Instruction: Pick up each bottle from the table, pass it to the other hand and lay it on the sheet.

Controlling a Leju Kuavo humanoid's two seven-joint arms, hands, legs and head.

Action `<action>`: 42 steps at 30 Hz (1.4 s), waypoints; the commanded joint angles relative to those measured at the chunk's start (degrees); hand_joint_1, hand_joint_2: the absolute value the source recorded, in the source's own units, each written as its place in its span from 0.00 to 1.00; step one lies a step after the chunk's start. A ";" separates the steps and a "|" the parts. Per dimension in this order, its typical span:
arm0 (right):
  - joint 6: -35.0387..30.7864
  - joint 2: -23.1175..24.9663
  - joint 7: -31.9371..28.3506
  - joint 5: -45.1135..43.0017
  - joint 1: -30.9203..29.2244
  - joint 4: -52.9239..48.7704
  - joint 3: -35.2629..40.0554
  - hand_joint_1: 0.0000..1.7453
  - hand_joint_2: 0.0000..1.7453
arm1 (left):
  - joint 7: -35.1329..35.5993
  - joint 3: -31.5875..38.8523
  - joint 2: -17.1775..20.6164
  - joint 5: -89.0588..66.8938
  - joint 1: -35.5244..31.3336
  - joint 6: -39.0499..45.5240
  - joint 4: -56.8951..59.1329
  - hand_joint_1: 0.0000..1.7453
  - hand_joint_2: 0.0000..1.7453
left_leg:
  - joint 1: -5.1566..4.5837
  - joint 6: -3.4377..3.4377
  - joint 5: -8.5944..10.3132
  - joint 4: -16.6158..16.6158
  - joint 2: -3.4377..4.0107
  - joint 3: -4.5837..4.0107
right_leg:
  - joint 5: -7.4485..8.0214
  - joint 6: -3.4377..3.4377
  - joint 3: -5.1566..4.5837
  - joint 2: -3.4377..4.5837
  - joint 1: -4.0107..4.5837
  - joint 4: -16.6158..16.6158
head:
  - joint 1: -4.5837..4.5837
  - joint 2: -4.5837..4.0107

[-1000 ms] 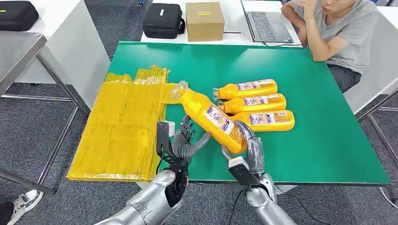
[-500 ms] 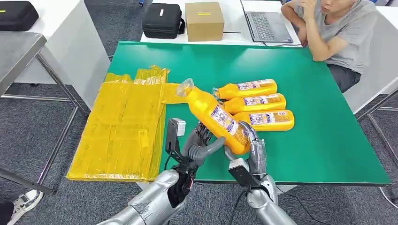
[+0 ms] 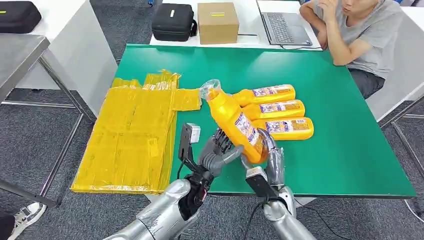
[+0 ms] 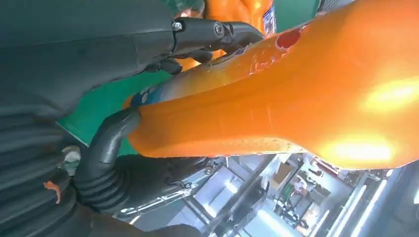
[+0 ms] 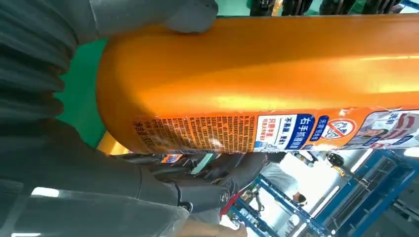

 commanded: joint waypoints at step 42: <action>4.47 9.01 0.00 -2.22 -8.08 9.67 8.12 1.00 1.00 | -3.43 -5.09 0.87 0.75 -5.01 9.99 2.54 0.00 1.00 | 0.00 -0.18 -0.03 0.01 0.07 0.19 | -0.08 -0.09 0.13 0.04 0.00 0.10 | 0.00 0.00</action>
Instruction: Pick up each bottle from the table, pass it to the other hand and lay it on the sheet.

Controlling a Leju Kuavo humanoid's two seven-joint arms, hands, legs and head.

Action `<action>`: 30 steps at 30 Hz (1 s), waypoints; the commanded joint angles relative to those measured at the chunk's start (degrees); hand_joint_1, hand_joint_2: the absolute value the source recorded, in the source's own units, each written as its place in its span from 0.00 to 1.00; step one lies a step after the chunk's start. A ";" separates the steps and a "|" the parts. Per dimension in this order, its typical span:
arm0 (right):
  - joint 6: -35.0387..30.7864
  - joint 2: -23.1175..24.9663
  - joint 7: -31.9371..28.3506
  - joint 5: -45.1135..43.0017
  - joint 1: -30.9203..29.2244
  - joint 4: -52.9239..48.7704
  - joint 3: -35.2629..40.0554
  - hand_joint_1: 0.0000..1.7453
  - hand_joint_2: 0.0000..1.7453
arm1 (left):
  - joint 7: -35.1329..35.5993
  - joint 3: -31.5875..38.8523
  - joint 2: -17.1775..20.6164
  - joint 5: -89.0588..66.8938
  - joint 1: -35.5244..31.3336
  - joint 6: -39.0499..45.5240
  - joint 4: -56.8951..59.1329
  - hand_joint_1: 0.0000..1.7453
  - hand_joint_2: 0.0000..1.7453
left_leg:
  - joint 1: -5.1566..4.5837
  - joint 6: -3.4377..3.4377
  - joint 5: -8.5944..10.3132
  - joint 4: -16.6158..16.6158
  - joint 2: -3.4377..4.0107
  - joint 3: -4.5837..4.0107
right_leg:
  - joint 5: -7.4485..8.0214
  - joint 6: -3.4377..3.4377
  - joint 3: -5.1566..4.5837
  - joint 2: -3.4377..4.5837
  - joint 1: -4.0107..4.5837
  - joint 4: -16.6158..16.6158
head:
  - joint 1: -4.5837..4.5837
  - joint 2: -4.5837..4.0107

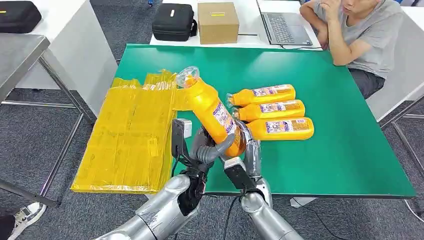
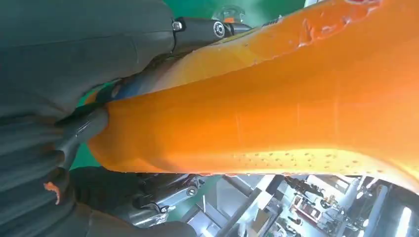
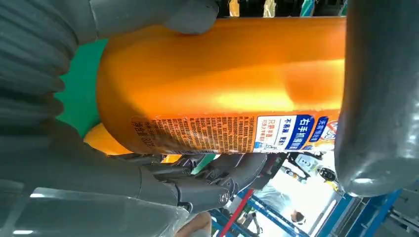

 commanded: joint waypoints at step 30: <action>-2.93 -0.39 -0.07 1.21 0.98 2.74 7.36 1.00 1.00 | -14.15 7.65 2.40 -6.09 -7.57 16.99 10.04 0.00 1.00 | 0.02 -0.12 -0.05 -0.08 0.14 0.27 | -0.06 -0.10 0.18 0.08 0.03 -0.01 | -0.02 -0.02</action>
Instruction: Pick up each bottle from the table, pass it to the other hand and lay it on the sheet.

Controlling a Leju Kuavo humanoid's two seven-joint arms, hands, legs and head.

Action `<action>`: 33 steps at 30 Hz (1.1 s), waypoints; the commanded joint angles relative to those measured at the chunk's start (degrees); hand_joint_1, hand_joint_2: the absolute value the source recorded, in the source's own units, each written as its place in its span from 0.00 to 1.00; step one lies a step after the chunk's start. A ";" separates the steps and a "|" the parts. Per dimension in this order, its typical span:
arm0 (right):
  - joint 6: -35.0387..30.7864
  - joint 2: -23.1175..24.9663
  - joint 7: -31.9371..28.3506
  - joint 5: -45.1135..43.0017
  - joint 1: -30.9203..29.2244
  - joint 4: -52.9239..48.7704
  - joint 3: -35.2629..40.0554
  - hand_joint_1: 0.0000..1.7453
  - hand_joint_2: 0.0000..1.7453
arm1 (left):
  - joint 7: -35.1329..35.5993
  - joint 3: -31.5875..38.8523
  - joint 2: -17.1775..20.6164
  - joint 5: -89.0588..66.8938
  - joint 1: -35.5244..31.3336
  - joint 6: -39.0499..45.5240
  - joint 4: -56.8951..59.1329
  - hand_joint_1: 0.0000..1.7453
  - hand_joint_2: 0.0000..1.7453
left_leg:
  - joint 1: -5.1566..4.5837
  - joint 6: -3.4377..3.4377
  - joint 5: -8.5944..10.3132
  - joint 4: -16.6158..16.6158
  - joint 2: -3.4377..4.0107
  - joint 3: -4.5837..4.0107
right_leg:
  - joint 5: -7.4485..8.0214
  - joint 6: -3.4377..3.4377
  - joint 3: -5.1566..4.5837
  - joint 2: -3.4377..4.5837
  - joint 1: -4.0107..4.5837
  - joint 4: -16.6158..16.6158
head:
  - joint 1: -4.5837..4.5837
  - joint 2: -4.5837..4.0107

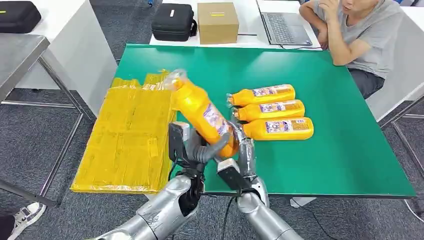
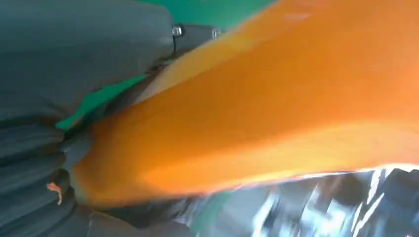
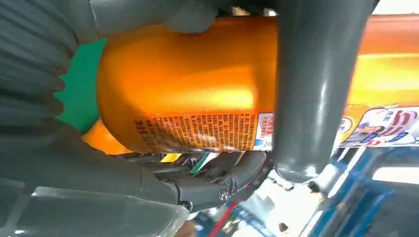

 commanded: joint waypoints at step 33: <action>-1.27 -1.10 -0.05 10.18 7.89 -0.57 -8.14 1.00 1.00 | 7.06 8.24 3.00 0.72 -1.71 -12.78 5.27 0.00 1.00 | -0.02 -0.08 0.02 -0.06 -0.20 0.09 | -0.08 -0.07 0.13 -0.25 -0.02 0.01 | 0.00 0.00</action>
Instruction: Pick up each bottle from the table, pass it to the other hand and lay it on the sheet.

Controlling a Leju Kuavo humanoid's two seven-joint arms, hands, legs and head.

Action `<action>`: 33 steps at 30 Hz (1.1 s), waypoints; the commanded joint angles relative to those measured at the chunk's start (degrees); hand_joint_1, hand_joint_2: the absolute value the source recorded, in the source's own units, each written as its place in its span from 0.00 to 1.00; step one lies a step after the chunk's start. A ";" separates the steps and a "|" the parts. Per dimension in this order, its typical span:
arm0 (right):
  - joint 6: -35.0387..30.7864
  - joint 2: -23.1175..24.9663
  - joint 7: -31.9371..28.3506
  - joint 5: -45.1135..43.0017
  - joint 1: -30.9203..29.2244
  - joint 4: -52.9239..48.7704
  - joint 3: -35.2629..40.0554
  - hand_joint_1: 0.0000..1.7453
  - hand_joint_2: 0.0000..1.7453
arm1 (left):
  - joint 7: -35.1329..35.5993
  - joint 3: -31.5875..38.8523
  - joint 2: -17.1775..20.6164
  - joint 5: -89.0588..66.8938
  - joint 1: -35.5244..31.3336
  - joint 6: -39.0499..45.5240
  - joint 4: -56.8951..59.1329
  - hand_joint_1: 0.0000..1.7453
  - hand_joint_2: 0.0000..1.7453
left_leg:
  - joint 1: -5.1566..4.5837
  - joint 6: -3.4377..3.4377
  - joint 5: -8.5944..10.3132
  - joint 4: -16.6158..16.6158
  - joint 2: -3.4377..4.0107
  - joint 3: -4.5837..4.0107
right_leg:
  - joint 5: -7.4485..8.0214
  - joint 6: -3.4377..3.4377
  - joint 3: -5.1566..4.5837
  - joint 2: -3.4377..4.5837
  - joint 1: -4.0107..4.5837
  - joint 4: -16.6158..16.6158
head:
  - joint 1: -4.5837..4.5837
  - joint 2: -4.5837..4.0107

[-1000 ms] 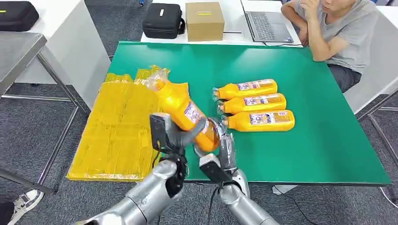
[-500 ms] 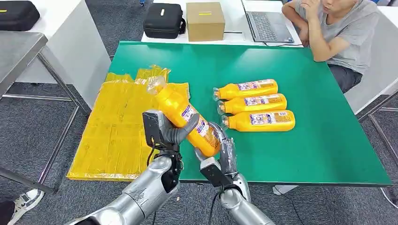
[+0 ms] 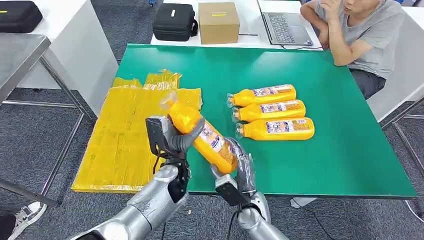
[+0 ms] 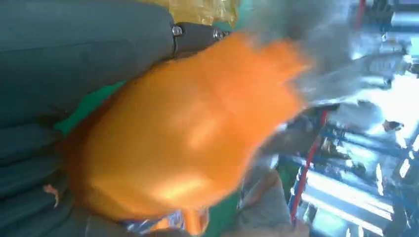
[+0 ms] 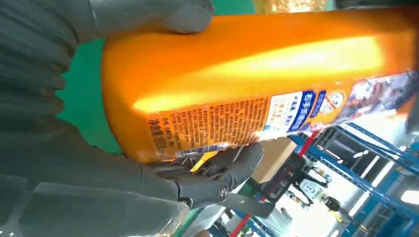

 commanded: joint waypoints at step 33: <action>-0.02 0.56 -0.42 11.66 0.15 -1.97 -8.66 1.00 1.00 | 20.04 -8.44 0.86 5.08 5.00 -38.34 -6.81 1.00 1.00 | -0.04 -0.08 -0.09 0.00 0.15 0.14 | -0.07 -0.07 0.07 0.09 -0.03 0.05 | -0.02 0.00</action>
